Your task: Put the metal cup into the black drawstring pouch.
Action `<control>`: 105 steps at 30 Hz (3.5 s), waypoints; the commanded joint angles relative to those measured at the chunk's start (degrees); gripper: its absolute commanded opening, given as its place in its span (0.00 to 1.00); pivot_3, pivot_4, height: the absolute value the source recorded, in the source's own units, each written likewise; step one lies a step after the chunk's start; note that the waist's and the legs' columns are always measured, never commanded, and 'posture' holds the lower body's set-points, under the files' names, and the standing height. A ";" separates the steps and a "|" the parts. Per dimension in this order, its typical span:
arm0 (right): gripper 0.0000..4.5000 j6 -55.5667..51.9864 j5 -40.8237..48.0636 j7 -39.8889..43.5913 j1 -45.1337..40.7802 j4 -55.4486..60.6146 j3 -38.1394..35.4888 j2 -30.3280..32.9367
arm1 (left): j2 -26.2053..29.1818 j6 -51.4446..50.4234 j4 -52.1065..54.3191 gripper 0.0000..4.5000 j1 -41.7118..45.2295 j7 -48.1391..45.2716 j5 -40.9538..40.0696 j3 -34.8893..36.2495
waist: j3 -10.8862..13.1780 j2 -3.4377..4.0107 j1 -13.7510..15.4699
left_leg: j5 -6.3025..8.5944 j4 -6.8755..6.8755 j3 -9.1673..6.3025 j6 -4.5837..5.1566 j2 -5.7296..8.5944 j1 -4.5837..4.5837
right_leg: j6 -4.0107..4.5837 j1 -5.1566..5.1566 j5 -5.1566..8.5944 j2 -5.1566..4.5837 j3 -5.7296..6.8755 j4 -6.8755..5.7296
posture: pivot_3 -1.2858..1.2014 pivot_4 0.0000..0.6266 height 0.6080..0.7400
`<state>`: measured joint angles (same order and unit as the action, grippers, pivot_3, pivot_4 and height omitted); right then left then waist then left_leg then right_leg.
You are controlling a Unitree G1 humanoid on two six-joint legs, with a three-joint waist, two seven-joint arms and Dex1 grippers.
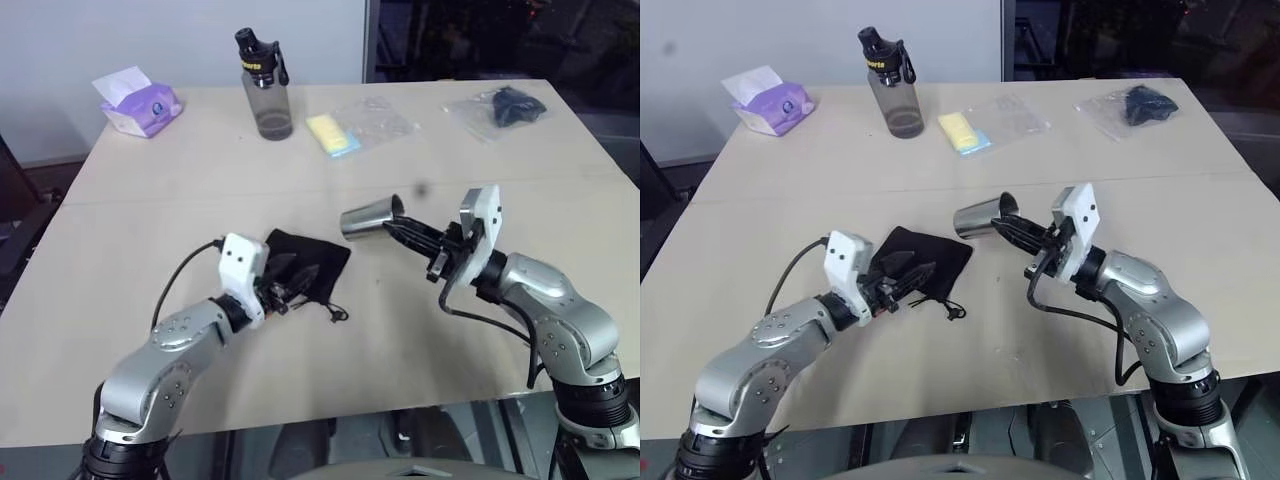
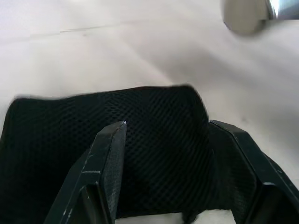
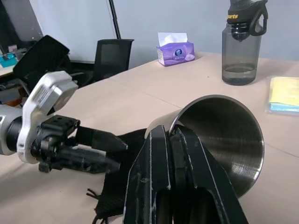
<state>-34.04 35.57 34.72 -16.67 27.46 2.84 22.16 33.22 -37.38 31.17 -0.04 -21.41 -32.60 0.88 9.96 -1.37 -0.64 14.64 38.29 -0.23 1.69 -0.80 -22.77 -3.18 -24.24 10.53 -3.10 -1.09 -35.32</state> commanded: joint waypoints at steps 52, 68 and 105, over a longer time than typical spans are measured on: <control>0.00 4.91 -4.99 3.01 2.81 0.60 0.63 1.63 | -8.95 1.09 1.50 0.02 -3.45 1.12 16.06 -7.30 | 0.00 0.00 -0.01 | 0.00 0.00 -0.14 0.01 -0.05 0.01 | -0.21 -0.01 0.12 0.03 0.06 -0.05 | 0.52 0.24 1.00; 0.00 3.03 -2.43 2.13 0.97 2.59 1.14 -0.66 | -23.42 -11.51 3.26 0.02 -2.56 7.24 -18.96 13.50 | 0.00 -0.01 -0.04 | 0.00 0.03 -0.19 0.01 -0.04 0.02 | -0.21 0.00 0.11 0.05 0.08 -0.11 | 0.52 0.24 1.00; 0.00 3.68 -3.71 1.62 1.95 1.07 2.00 -1.13 | 5.27 28.88 -28.57 0.60 6.16 5.43 35.81 3.97 | -0.05 0.09 -0.09 | 0.00 -0.10 0.02 0.00 -0.18 -0.11 | -0.20 -0.37 -0.12 0.06 0.00 -0.28 | 0.52 0.24 1.00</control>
<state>-31.83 31.74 35.98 -14.03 27.58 5.50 21.07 38.03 -10.38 2.64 5.94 -15.36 3.63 2.66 9.91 -1.27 -0.73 14.64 38.19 -0.20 1.69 -0.98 -22.87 -3.37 -24.61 10.42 -3.03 -1.09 -35.60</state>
